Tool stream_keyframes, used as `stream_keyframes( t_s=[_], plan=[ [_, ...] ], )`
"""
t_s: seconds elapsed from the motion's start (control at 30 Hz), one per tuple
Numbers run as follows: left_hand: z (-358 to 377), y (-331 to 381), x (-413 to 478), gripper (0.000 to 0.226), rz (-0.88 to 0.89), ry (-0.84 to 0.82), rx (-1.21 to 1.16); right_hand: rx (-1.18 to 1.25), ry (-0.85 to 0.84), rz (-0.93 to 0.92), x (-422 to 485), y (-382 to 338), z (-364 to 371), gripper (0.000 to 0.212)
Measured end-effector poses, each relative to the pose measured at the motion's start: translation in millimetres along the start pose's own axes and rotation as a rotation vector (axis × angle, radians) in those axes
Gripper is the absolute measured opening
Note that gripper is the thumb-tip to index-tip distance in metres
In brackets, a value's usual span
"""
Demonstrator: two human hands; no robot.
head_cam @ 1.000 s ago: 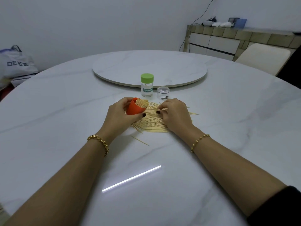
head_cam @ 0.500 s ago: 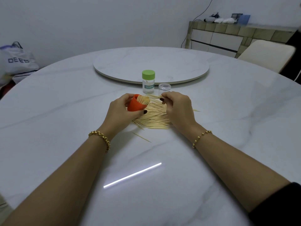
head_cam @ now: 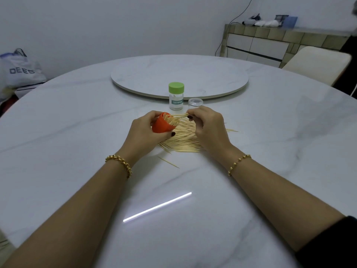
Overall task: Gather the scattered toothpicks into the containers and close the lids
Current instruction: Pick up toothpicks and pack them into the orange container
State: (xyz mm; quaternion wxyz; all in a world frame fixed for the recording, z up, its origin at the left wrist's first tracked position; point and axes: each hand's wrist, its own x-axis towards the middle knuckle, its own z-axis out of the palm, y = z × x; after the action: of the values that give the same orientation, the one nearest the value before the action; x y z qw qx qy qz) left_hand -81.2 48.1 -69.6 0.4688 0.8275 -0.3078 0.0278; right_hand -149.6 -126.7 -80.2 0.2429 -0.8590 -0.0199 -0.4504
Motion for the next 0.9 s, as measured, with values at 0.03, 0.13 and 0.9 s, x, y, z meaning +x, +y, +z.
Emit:
stream_keyframes(
  t_s=[0.03,0.13,0.9],
  plan=[
    [0.3,0.2,-0.1,0.061,0.006,-0.005,0.006,-0.009,-0.006,-0.021,0.3,0.0,0.6,0.026],
    [1.4,-0.1,0.3,0.061,0.019,-0.01,0.019,-0.042,-0.019,-0.083,0.6,-0.4,1.7,0.033],
    [0.8,5.6,-3.0,0.054,0.015,0.003,-0.029,-0.018,-0.225,-0.147,-4.0,-17.3,3.7,0.078]
  ],
)
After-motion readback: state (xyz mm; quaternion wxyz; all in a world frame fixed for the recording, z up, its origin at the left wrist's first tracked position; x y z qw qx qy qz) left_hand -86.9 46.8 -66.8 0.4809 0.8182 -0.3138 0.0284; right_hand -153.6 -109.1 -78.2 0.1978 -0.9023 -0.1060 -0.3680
